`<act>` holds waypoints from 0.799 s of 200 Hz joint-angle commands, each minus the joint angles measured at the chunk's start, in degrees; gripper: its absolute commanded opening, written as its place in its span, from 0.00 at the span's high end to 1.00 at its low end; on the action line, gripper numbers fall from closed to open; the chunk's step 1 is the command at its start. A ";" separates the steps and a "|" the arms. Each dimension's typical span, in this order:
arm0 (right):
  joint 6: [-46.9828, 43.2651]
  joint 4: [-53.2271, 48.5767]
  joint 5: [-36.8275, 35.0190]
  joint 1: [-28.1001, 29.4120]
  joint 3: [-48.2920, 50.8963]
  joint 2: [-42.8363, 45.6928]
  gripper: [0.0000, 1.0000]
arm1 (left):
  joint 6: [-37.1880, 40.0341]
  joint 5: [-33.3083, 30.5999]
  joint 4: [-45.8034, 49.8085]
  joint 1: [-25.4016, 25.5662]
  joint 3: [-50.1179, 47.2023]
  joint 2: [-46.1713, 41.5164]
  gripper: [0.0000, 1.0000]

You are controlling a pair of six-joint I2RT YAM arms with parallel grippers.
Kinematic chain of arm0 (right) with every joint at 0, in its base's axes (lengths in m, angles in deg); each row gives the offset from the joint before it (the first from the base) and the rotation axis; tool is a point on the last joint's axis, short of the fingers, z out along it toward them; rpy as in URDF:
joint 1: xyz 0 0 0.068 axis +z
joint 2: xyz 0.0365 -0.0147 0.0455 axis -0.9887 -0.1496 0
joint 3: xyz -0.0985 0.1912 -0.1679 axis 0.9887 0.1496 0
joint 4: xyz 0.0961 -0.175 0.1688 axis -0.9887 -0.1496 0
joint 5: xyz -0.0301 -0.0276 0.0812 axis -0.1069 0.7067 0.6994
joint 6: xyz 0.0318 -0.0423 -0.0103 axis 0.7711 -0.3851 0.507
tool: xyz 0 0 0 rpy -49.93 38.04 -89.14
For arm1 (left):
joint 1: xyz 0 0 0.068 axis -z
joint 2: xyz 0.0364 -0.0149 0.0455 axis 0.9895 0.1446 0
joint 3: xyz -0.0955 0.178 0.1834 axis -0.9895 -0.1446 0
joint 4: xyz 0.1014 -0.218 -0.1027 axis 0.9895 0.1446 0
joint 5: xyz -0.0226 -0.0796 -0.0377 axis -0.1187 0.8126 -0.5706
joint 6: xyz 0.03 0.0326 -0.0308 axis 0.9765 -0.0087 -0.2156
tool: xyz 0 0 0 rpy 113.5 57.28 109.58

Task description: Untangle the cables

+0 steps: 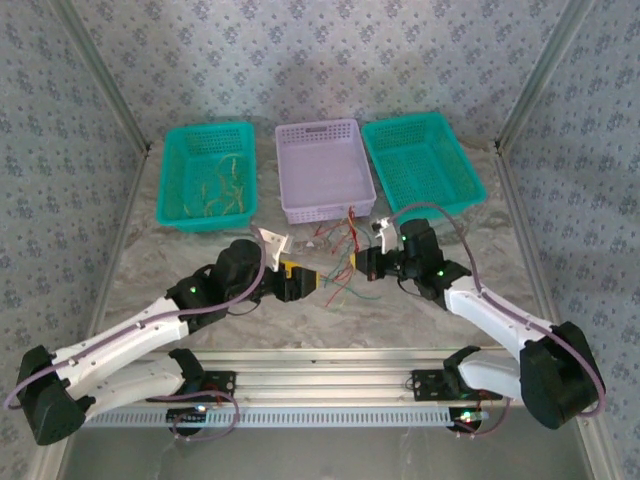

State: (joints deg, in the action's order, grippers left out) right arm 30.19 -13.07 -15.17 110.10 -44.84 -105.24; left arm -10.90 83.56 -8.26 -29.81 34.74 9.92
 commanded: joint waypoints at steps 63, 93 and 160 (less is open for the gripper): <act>2.45 9.87 12.33 -0.16 8.38 7.65 1.00 | -1.03 0.83 -1.88 0.24 0.58 1.05 0.36; 6.35 15.00 18.16 -1.58 9.30 7.22 1.00 | -1.14 0.89 -2.14 0.24 0.95 1.80 0.36; 8.52 17.50 19.74 -0.55 7.74 9.47 1.00 | -3.06 2.85 -5.12 0.33 -0.49 3.07 0.36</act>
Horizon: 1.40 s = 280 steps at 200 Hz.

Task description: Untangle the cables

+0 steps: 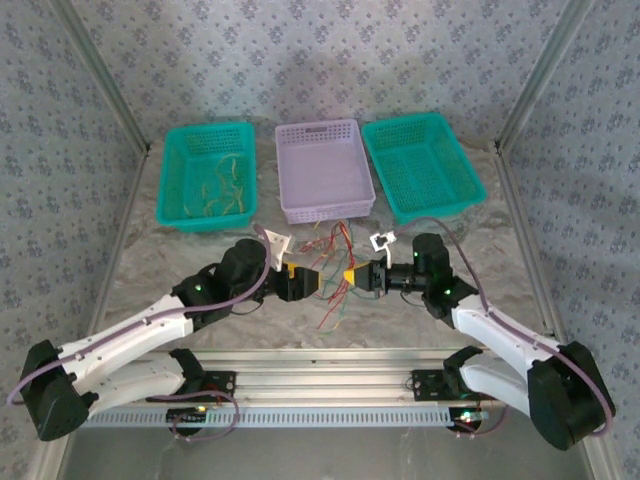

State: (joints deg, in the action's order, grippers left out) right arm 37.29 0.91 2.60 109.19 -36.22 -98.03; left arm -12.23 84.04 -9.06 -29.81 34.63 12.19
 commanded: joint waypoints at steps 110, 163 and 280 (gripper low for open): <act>-1.30 1.11 -4.51 0.68 -3.39 4.56 1.00 | -7.25 9.73 -13.22 1.39 -5.69 2.93 0.50; -2.75 -1.26 -6.12 1.58 -4.25 4.13 1.00 | -7.44 11.21 -14.95 1.79 -4.94 5.23 0.74; -8.72 -15.24 -28.47 2.33 -3.35 4.14 1.00 | -1.62 5.26 -3.81 1.83 -1.26 -0.93 1.00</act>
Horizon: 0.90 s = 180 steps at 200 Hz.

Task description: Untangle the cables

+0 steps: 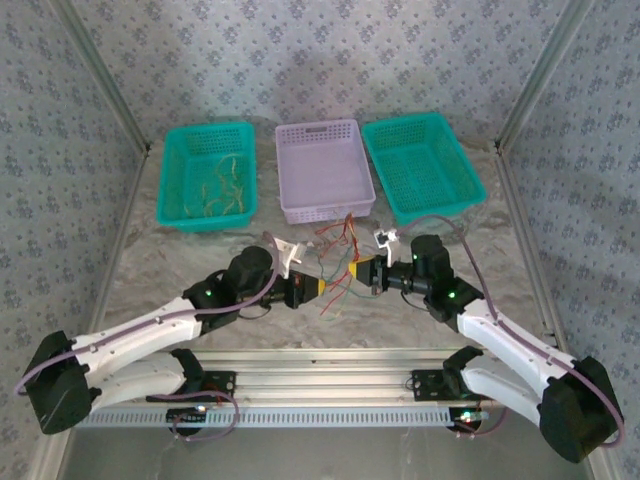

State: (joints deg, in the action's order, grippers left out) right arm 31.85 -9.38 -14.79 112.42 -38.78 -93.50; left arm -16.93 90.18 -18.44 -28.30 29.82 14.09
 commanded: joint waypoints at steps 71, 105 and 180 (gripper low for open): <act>-3.84 -12.31 -23.77 -1.33 -0.92 -1.26 1.00 | 6.43 -4.01 13.04 0.32 7.45 -4.99 0.98; -3.85 -10.92 -20.54 -1.76 -0.83 -1.20 1.00 | 6.56 -4.10 13.50 0.32 7.80 -5.09 0.86; -4.16 -11.78 -22.09 -1.97 -0.61 -1.47 1.00 | 7.44 -5.12 14.20 0.27 8.68 -5.57 0.91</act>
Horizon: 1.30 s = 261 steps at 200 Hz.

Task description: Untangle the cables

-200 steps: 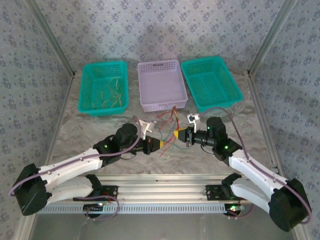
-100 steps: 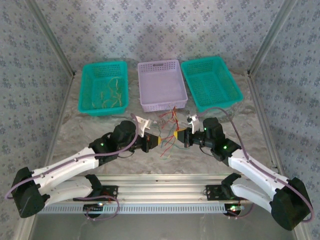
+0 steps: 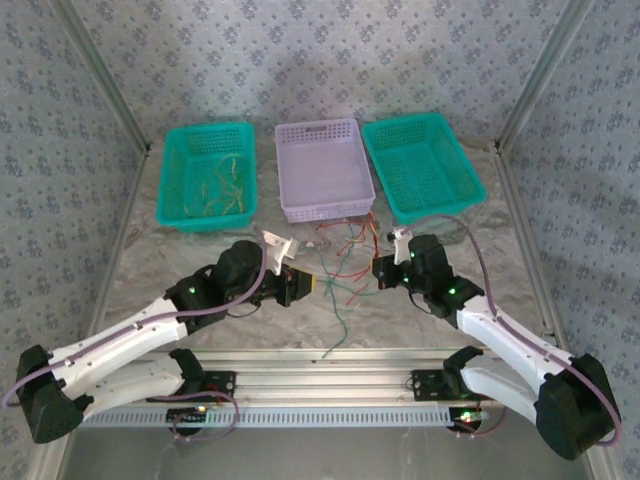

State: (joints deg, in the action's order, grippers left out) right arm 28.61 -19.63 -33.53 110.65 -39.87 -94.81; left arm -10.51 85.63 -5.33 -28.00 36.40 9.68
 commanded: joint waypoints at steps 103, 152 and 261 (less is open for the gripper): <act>0.97 2.37 -3.39 -1.47 5.04 8.66 1.00 | -8.93 -9.34 0.17 -1.79 -4.61 4.42 0.44; 1.42 2.74 -2.38 -1.89 5.91 10.40 1.00 | -14.39 -10.23 -3.84 -9.65 -6.80 11.12 0.45; 1.05 2.21 -0.94 -2.27 6.36 12.55 1.00 | -2.59 -22.10 8.60 -11.26 8.66 29.53 0.39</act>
State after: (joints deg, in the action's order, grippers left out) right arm 29.14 -18.52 -35.34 108.73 -34.28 -82.97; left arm -18.11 68.76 -2.33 -39.21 40.77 35.71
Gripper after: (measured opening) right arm 0.049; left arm 0.620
